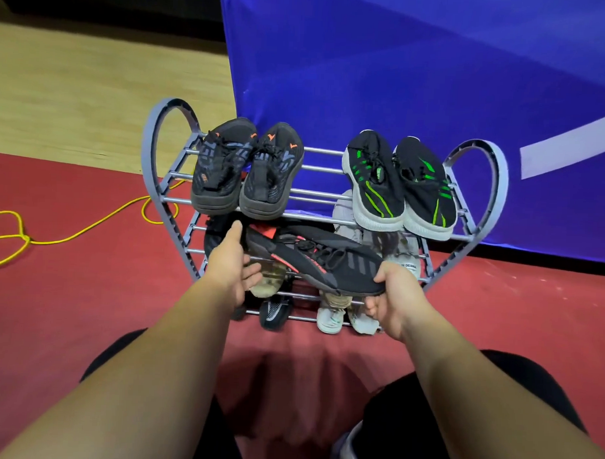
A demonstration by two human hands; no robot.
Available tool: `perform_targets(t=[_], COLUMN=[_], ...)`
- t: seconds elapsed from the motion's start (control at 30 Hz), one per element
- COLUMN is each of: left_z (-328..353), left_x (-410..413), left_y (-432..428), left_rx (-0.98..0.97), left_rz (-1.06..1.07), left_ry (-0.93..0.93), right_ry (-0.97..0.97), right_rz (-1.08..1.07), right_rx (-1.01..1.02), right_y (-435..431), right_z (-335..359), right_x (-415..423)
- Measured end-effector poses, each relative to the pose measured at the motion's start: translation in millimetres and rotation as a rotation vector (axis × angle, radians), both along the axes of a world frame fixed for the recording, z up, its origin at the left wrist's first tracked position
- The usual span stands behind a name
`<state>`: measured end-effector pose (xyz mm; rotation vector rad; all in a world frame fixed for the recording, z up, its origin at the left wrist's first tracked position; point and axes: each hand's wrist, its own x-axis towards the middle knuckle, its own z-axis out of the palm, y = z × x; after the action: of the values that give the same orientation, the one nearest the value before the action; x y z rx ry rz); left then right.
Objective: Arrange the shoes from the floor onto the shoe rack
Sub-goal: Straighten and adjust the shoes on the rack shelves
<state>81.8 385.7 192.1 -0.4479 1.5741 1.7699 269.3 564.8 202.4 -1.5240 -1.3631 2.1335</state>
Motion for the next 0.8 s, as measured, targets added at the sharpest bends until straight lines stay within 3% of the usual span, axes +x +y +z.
perform_targets(t=[0.13,0.27,0.43,0.5,0.57,0.8], left_z=[8,11,13,9,-1,-15], left_x=[1,10,16,18,19,18], left_y=[-12,-22,-45,-56,-62,-63], left_rx=[0.051,-0.014,-0.105,-0.209,-0.292,-0.286], left_rz=[-0.055,-0.227,-0.807,-1.123,-1.289,-1.301], left_ry=[-0.014,0.046,0.061,0.026,-0.021,-0.045], right_ry=[-0.027,0.047,0.265,0.269,0.223,0.183], right_rz=[0.087,-0.03,-0.145,-0.131,-0.094,-0.066], right_rx=[0.031,0.008,-0.159,-0.18,-0.166,-0.171], right_y=[0,-2,-13,-18,-24,-31], right_z=[-2,-8,-6,-6,-7,-14], right_x=[10,3,-19,-27,-33,-42])
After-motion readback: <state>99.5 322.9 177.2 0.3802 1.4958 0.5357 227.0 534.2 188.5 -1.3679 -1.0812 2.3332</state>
